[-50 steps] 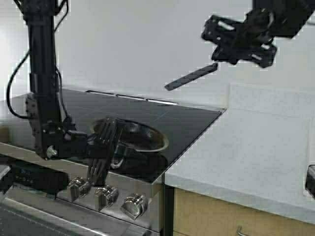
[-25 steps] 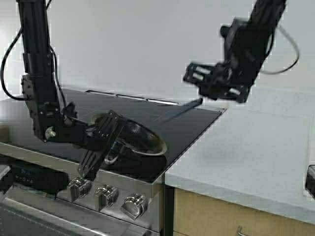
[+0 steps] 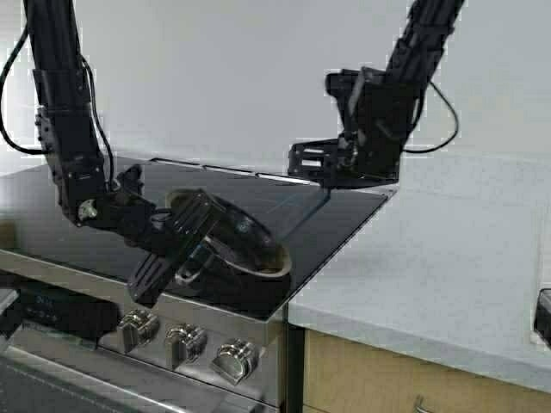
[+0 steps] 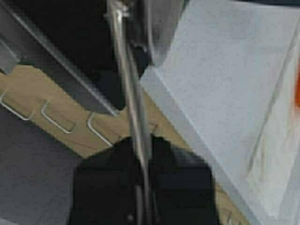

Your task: Add oil to the pan and cook the shrimp and serve it

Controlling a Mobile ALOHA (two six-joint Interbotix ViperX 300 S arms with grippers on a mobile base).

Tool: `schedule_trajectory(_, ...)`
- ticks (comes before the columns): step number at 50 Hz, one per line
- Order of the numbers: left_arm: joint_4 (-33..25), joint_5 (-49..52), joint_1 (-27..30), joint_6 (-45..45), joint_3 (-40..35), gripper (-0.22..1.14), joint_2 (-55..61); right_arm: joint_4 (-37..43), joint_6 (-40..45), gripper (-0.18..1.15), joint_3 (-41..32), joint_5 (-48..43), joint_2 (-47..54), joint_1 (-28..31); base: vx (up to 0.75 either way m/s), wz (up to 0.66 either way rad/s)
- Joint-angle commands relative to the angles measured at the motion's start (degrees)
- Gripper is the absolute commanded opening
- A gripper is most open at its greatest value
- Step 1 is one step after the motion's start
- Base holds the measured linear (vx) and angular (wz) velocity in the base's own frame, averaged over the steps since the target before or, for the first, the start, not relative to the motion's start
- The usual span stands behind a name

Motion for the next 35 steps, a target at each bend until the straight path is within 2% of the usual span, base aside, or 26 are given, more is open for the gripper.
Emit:
schedule_trajectory(1,0.2,0.5,-0.1,1.1,-0.6,0.03,-2.8,4.7,-6.0,0.09,-2.7,-0.7,-0.2,1.8,0.00,0.00)
schedule_trajectory(19,1.8,1.3,-0.1,1.1,-0.4,0.03,-3.5,5.2,-7.2,0.09,-7.6,-1.2,4.2,5.1,0.00,0.00)
schedule_trajectory(35,0.4,1.8,-0.1,0.8,-0.9,0.03,-4.7,5.5,-7.1,0.09,-2.9,-2.5,6.0,9.2,0.00,0.00)
